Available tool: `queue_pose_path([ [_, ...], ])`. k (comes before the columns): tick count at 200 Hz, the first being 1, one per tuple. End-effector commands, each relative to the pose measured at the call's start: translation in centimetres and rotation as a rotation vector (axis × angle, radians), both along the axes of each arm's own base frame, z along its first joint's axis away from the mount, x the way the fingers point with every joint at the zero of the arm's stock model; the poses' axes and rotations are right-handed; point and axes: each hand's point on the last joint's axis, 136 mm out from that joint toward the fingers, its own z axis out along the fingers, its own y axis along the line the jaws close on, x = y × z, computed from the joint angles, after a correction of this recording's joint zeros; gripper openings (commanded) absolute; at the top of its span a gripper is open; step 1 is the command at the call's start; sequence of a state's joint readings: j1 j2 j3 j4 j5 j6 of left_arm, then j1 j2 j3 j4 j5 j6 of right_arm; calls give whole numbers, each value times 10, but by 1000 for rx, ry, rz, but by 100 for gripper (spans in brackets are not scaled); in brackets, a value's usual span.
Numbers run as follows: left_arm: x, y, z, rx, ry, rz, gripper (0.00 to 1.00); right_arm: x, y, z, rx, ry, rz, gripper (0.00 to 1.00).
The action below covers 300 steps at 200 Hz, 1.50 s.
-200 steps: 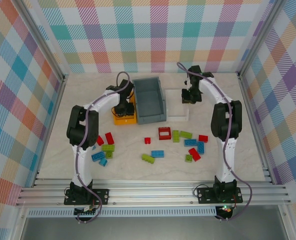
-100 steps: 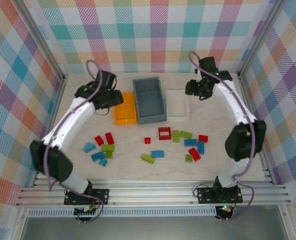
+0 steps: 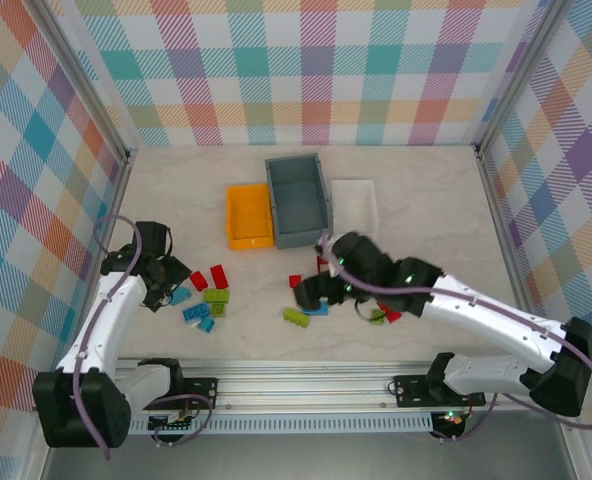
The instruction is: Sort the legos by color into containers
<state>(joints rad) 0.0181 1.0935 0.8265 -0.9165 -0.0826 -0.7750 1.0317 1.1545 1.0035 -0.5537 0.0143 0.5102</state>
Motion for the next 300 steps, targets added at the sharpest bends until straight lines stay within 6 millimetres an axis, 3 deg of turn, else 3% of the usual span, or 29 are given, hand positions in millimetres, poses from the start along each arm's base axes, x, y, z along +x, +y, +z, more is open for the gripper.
queue_pose_path([
  [1, 16, -2, -14, -100, -25, 109, 75, -20, 36, 19, 135, -40, 53, 97],
  [30, 21, 11, -39, -75, 50, 158, 79, -33, 49, 6, 111, -17, 87, 96],
  [83, 33, 17, -74, -113, 107, 159, 76, -35, 49, 13, 104, -28, 102, 95],
  [133, 28, 12, -91, -146, 125, 162, 59, -35, 48, 7, 108, -11, 81, 94],
  [168, 29, 13, -89, -140, 112, 164, 47, -33, 50, 8, 106, -10, 73, 93],
  [219, 34, 16, -63, -122, 34, 172, 39, -29, 46, 9, 92, -23, 50, 92],
  [247, 46, 10, -30, -137, -39, 141, 39, -18, 35, 15, 66, -70, -14, 92],
  [272, 75, -15, 18, -132, -147, 34, 39, 2, 16, 33, 73, -140, -131, 91],
  [300, 116, -67, 54, -90, -211, -141, 39, 25, 4, 54, 133, -196, -226, 90],
])
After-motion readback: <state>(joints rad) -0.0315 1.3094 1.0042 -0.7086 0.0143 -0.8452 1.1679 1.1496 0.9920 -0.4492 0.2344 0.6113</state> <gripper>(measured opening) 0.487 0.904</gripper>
